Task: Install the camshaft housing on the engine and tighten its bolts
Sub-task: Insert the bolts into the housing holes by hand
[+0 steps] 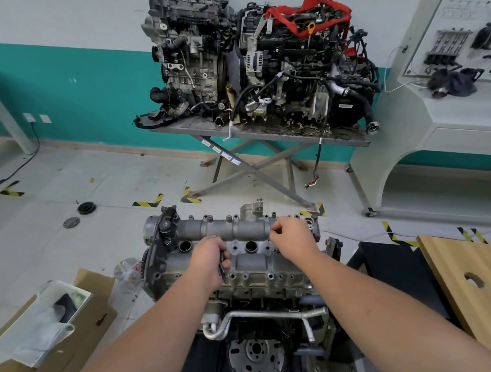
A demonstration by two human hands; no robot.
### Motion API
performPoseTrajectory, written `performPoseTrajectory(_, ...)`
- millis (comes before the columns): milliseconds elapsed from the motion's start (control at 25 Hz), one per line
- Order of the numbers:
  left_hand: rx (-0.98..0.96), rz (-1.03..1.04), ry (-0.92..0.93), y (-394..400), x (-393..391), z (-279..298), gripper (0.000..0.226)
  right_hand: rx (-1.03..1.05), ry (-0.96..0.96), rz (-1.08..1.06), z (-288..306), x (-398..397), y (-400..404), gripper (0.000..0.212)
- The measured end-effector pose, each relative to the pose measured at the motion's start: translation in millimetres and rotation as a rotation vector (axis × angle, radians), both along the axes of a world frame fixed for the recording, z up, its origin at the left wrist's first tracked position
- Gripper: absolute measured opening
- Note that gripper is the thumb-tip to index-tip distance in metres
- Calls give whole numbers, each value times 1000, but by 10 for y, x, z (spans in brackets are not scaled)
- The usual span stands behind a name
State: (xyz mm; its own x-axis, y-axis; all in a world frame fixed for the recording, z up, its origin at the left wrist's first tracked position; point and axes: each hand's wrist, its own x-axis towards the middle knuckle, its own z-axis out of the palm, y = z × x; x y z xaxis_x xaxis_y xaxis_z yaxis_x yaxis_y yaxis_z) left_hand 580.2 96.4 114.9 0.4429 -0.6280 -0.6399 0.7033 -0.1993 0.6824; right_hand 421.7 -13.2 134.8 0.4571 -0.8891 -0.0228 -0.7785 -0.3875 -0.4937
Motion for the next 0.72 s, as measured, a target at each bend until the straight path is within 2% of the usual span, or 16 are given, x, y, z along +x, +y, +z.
performPoseTrajectory(400, -26, -45, 216, -93, 73, -34, 25, -79, 236, 189, -286, 39, 20, 19)
performPoseTrajectory(560, -46, -52, 237, -155, 57, -50, 24, -119, 254, 303, -316, -46, 20, 31)
performPoseTrajectory(680, -63, -65, 234, -178, 24, -60, 23, -96, 377, 433, -223, -71, -35, 38)
performPoseTrajectory(720, -71, -69, 237, -179, 28, -72, 23, -73, 357, 423, -212, -92, -30, 38)
